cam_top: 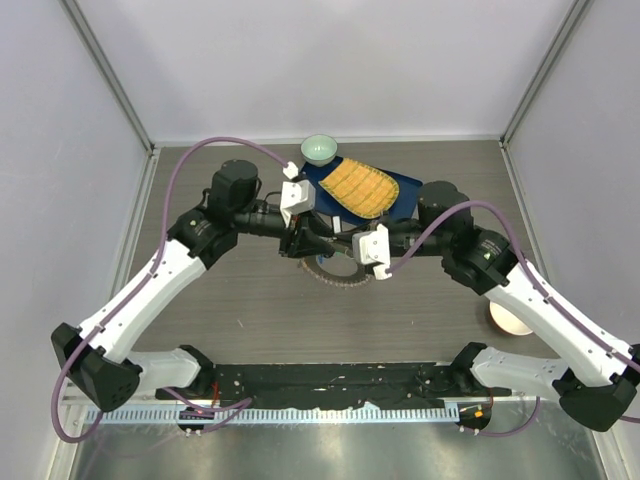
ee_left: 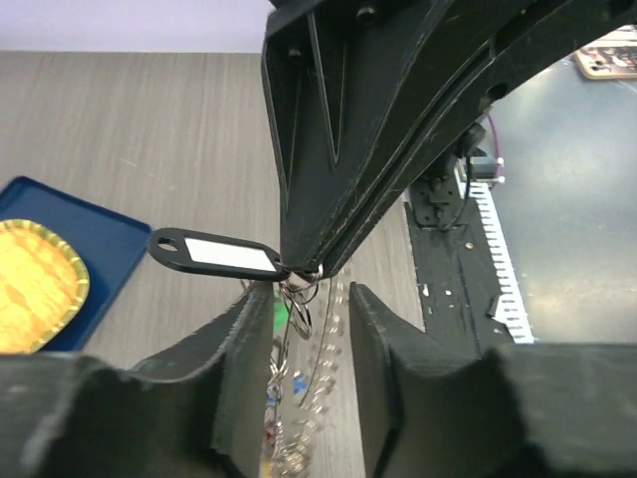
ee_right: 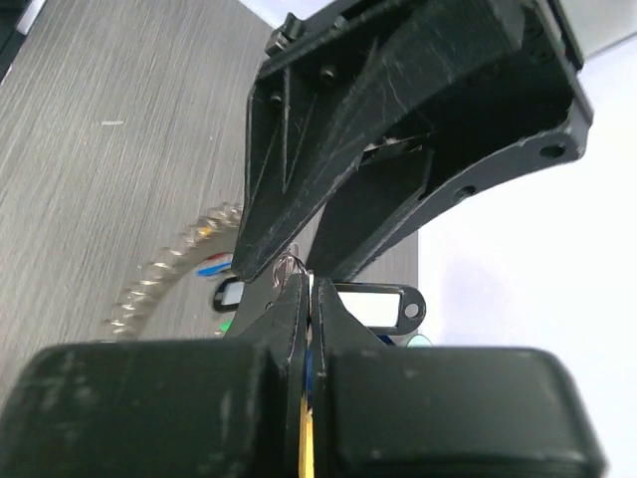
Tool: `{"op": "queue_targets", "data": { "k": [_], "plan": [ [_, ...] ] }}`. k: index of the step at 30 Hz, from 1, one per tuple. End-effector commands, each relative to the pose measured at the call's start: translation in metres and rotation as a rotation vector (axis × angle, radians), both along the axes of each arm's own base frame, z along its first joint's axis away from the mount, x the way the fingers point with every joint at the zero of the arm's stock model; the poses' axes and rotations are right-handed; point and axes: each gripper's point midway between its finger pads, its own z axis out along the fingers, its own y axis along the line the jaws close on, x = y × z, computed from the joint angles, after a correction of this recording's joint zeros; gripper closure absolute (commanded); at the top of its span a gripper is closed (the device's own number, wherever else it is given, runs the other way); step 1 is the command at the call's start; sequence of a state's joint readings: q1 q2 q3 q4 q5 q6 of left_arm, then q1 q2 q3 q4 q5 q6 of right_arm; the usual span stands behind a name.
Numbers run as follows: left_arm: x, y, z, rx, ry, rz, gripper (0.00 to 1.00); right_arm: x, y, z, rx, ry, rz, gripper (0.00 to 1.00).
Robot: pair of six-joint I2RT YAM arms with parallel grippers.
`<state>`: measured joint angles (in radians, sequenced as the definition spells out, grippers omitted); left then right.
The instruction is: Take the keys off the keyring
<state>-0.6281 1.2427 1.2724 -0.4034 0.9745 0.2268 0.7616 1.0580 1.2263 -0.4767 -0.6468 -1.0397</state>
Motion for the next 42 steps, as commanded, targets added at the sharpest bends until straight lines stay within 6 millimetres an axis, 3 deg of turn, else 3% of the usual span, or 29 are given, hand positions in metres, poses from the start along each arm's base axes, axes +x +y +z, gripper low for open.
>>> {"op": "queue_targets", "data": {
  "k": [1, 8, 13, 17, 18, 20, 21, 23, 27, 42],
  "plan": [
    [0.009, 0.013, 0.047, -0.066, -0.162, 0.102, 0.58, -0.002, 0.000, 0.050, 0.178, -0.036, -0.036, 0.99],
    [0.013, 0.035, 0.052, -0.076, -0.185, 0.217, 0.55, -0.008, -0.004, 0.071, 0.347, 0.004, -0.061, 0.99],
    [0.015, 0.046, 0.059, -0.128, -0.188, 0.300, 0.54, -0.011, -0.005, 0.070, 0.415, 0.040, -0.059, 0.99],
    [0.009, 0.043, 0.061, -0.176, -0.155, 0.274, 0.54, -0.012, -0.004, 0.070, 0.457, 0.065, -0.054, 1.00],
    [0.010, 0.041, 0.053, -0.179, -0.131, 0.276, 0.55, -0.013, -0.004, 0.070, 0.467, 0.071, -0.054, 0.99],
    [0.009, 0.039, 0.065, -0.253, -0.128, 0.277, 0.55, -0.013, -0.003, 0.070, 0.488, 0.088, -0.052, 0.99],
    [0.010, 0.037, 0.056, -0.261, -0.112, 0.275, 0.55, -0.013, -0.003, 0.070, 0.492, 0.093, -0.051, 0.99],
    [0.007, 0.035, 0.061, -0.304, -0.125, 0.255, 0.55, -0.012, -0.003, 0.069, 0.499, 0.103, -0.054, 0.99],
    [0.007, 0.032, 0.050, -0.297, -0.099, 0.237, 0.55, -0.012, -0.003, 0.070, 0.504, 0.105, -0.059, 0.99],
    [0.000, 0.024, 0.041, -0.329, -0.086, 0.156, 0.62, -0.009, -0.004, 0.076, 0.521, 0.102, -0.071, 0.99]
  ]
}}
